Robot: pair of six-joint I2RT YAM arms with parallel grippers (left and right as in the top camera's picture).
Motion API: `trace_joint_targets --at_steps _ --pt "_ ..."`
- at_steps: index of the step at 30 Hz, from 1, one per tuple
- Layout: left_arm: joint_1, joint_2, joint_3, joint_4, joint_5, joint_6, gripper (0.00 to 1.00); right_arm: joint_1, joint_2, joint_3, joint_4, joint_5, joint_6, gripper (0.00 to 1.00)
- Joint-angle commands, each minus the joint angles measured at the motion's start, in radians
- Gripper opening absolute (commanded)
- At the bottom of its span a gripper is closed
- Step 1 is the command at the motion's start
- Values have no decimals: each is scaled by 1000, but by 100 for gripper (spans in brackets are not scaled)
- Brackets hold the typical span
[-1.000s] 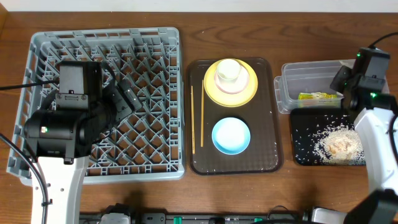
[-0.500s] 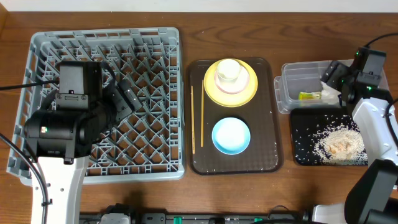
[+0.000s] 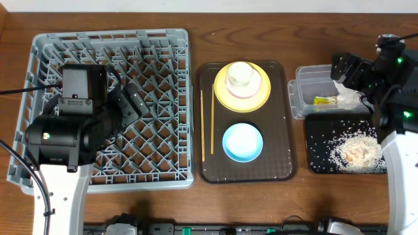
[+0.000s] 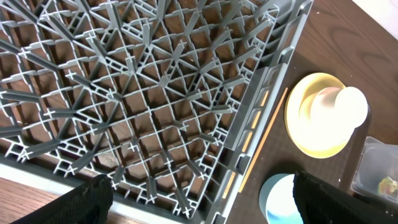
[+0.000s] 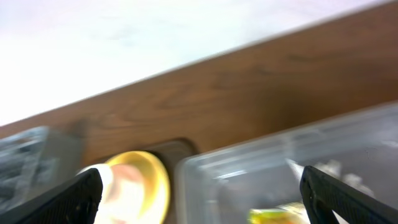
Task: Sort waste into correct bins and load items into the dishwasher rack
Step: 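Carry the tissue into the clear plastic bin and release it, then swing the left arm right over the brown tray toward the chopsticks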
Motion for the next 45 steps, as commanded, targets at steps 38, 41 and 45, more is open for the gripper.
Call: trace_joint_targets --at_steps 38,41,45 --pt "4 4 5 87 -5 -41 98 -6 -18 1 -9 -143 -21 99" --pt "4 4 5 146 21 -40 83 -6 -18 1 -9 -143 -21 99" --pt "-2 8 3 87 198 -21 38 -6 -18 1 -9 -143 -21 99"
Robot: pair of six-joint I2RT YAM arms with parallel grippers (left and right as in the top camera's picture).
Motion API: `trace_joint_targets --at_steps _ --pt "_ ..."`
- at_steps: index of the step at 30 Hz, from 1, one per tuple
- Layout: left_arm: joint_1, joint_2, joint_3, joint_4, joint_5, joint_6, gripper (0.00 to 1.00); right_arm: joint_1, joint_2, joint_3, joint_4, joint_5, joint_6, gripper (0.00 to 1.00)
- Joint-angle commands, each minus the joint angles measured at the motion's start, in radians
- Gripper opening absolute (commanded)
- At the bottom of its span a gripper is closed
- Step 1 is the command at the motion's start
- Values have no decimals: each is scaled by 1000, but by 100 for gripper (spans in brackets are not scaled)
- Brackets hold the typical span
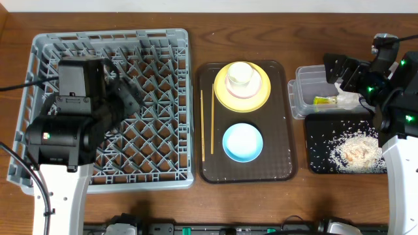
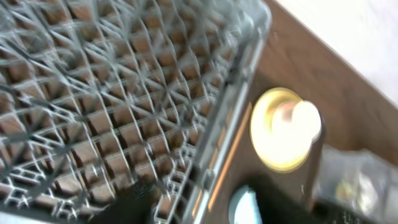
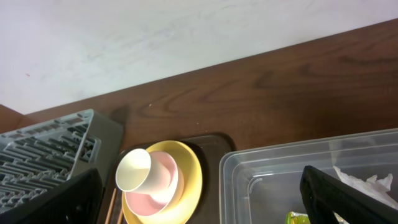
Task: Sort waste into correct bins and load items into the dishwasher rack
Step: 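Swing the left arm right over the brown tray toward the chopsticks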
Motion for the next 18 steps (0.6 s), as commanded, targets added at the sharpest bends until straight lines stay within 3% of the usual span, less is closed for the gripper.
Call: trace_joint_targets --at_steps 1,3,6,12,18 --pt "-13 11 3 -43 126 13 22 -6 0 1 -2 -14 -16 99" --pt "-48 22 3 -80 121 31 6 -6 0 1 -1 -15 -16 99" --pt "-130 45 3 -118 100 92 6 -6 0 1 -2 -14 -16 99" --pt "-327 125 3 -161 -67 95 6 -6 0 1 -1 -14 -16 99" --pt "-489 252 3 -106 -121 95 9 -6 0 1 -1 -14 -16 99"
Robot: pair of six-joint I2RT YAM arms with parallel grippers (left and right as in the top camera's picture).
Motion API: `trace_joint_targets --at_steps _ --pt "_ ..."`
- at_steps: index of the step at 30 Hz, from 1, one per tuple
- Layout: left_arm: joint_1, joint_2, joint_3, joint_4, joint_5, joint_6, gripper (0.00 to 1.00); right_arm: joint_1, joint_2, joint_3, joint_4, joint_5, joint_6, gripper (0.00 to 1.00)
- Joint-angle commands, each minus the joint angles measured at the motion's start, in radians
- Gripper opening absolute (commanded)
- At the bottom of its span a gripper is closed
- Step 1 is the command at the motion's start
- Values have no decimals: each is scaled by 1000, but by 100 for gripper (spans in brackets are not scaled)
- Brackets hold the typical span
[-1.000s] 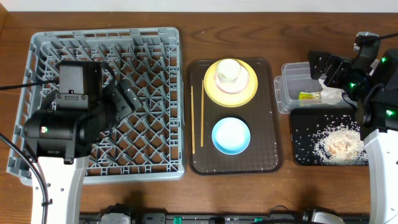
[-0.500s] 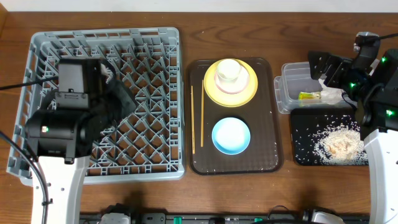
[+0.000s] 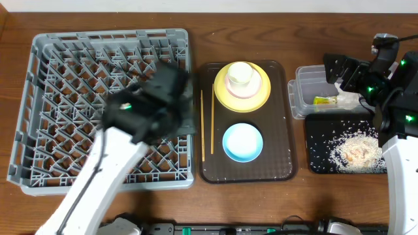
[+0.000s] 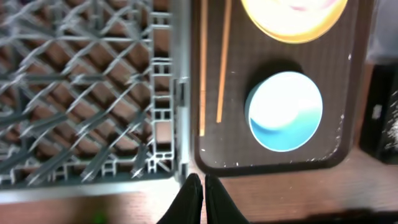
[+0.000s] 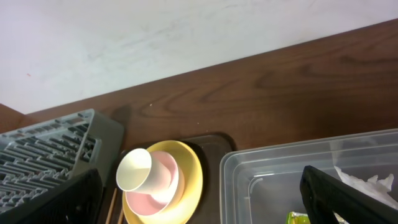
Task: Sort waste into correct bins and load items into the dishwasher rack
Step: 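Swing the left arm right over the brown tray toward the chopsticks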
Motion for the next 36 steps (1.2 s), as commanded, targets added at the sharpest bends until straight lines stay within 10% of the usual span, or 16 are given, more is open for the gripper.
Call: trace_joint_targets --at_steps 1,7,36 --pt "-72 77 3 32 -91 21 9 -6 0 1 -1 -12 -16 99" --pt "-130 219 3 82 -116 25 37 -6 0 1 -1 -12 -16 99" --pt "-216 626 3 254 -147 175 24 -6 0 1 -1 -12 -16 99"
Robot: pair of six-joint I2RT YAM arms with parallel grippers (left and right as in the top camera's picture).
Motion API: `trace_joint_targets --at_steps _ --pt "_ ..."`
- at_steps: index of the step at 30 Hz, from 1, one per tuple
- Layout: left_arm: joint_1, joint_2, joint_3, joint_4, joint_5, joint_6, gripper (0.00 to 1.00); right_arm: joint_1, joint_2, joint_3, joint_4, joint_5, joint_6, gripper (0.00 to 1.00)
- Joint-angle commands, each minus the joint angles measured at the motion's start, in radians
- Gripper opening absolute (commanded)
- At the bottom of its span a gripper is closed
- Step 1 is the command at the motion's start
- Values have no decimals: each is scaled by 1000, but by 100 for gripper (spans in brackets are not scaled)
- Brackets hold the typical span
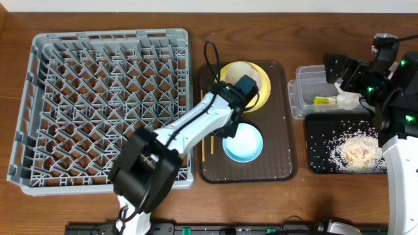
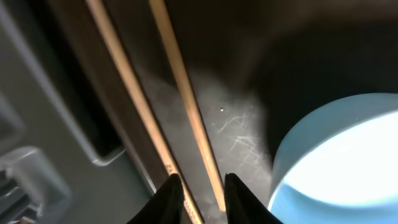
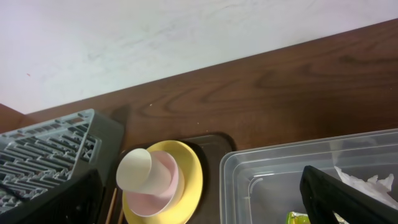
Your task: Sort waste into correct bins and load items into the dishwasher rack
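Two wooden chopsticks (image 2: 180, 106) lie on the brown tray (image 1: 281, 163), left of the blue bowl (image 1: 243, 143). My left gripper (image 2: 200, 202) sits low over them, narrowly open, with the near end of one chopstick between its fingertips. In the overhead view the left gripper (image 1: 228, 129) is beside the bowl's left rim. A yellow plate (image 3: 189, 186) holds a pink bowl (image 3: 166, 179) and a paper cup (image 3: 138, 169). The grey dishwasher rack (image 1: 104, 104) is empty. My right gripper (image 3: 199, 208) hangs wide open over the clear bin (image 1: 313, 78).
The clear bin holds a yellow-green wrapper (image 1: 324, 100) and crumpled tissue. A black tray (image 1: 320, 127) with scattered rice and food scraps lies in front of it. The left arm stretches across the rack's near right corner to the brown tray.
My left gripper was high over the rack's near right corner with its fingers together. Now it is low on the tray at the chopsticks, fingers a little apart. The right arm has not moved.
First my left gripper was wide open over the rack and my right one open over the clear bin. The right arm then held still there. The left arm was at the rack's right edge with fingers together, and now reaches down to the chopsticks.
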Motion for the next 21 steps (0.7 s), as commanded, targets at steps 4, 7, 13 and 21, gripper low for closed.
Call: trace_joint_targets --at_steps 4,7,13,21 --pt "-9 29 3 16 239 84 23 -6 0 1 -1 -12 -16 99" --pt "-8 26 3 47 377 192 23 -6 0 1 -1 -12 -16 99" --pt "-7 26 3 58 287 205 24 -6 0 1 -1 -12 -16 99" --pt "-7 26 3 61 5 82 28 -6 0 1 -1 -12 -16 99"
